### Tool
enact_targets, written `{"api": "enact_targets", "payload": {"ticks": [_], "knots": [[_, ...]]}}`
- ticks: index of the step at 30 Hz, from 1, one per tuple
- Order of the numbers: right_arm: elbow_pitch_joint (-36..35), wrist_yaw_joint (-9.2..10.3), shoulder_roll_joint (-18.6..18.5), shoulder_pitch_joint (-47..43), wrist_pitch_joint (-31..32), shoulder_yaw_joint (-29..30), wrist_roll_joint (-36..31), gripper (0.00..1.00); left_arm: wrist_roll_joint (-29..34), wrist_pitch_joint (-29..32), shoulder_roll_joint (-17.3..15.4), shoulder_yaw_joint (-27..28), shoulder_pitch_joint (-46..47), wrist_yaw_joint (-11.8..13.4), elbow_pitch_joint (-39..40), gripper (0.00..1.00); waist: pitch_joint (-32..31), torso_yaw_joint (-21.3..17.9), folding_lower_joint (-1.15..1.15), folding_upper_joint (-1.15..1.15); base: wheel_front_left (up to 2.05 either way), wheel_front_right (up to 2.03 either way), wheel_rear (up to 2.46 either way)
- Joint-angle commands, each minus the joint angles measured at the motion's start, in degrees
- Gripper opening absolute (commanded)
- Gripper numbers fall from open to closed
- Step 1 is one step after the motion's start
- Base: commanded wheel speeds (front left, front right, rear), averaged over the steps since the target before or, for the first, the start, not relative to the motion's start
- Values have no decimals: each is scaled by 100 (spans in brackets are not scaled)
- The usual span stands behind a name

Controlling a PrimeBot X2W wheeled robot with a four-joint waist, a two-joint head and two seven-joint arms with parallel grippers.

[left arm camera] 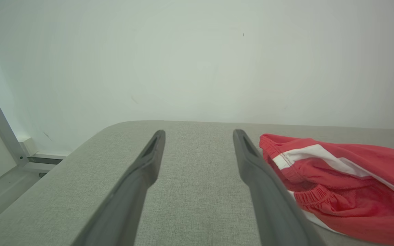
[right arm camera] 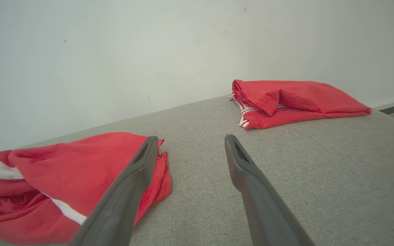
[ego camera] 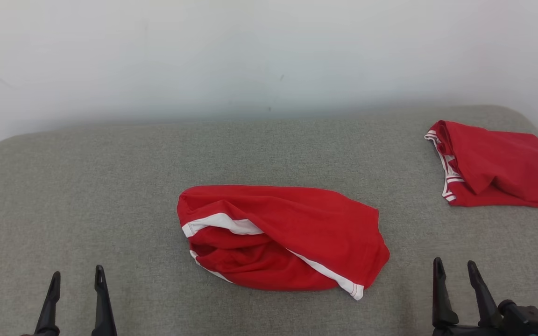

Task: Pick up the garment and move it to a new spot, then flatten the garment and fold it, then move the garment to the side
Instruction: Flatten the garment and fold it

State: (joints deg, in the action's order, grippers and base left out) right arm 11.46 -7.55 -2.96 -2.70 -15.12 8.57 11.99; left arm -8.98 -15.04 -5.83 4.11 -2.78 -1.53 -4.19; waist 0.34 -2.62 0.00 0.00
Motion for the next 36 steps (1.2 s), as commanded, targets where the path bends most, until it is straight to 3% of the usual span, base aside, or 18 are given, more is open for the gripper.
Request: {"api": "enact_targets", "payload": {"ticks": [1, 13, 29, 30, 31, 32, 33, 34, 36], "knots": [[15, 15, 18, -49, 0, -37, 34, 100, 71, -19, 31, 56, -78, -28, 48, 100, 2, 8, 0, 0, 0, 0, 0], [369, 15, 18, 128, 0, -688, -74, 100, 314, -19, 197, 252, 22, -292, -24, 100, -4, 242, 0, 0, 0, 0, 0], [2171, 15, -43, 827, 1, -933, 128, 100, 377, -19, 291, -67, 205, -433, -143, 100, 141, 921, 0, 0, 0, 0, 0], [2265, 15, -40, 869, 1, -950, 152, 84, 383, -19, 292, -68, 208, -439, -148, 100, 147, 939, 0, 0, 0, 0, 0], [2363, 15, -37, 906, 1, -963, 169, 44, 387, -19, 290, -63, 216, -440, -158, 100, 146, 953, 0, 0, 0, 0, 0], [2363, 15, -37, 906, 1, -963, 169, 44, 387, -19, 290, -63, 216, -440, -158, 100, 146, 953, 0, 0, 0, 0, 0], [2436, 15, -34, 937, 1, -973, 188, 15, 396, -19, 290, -57, 219, -445, -172, 100, 138, 965, 0, 0, 0, 0, 0], [2499, 15, -33, 966, 1, -987, 212, 0, 402, -19, 292, -46, 216, -450, -181, 100, 127, 968, 0, 0, 0, 0, 0], [2574, 15, -33, 993, 0, -995, 232, 0, 405, -19, 293, -14, 181, -454, -191, 100, 89, 949, 0, 0, 0, 0, 0]]}}
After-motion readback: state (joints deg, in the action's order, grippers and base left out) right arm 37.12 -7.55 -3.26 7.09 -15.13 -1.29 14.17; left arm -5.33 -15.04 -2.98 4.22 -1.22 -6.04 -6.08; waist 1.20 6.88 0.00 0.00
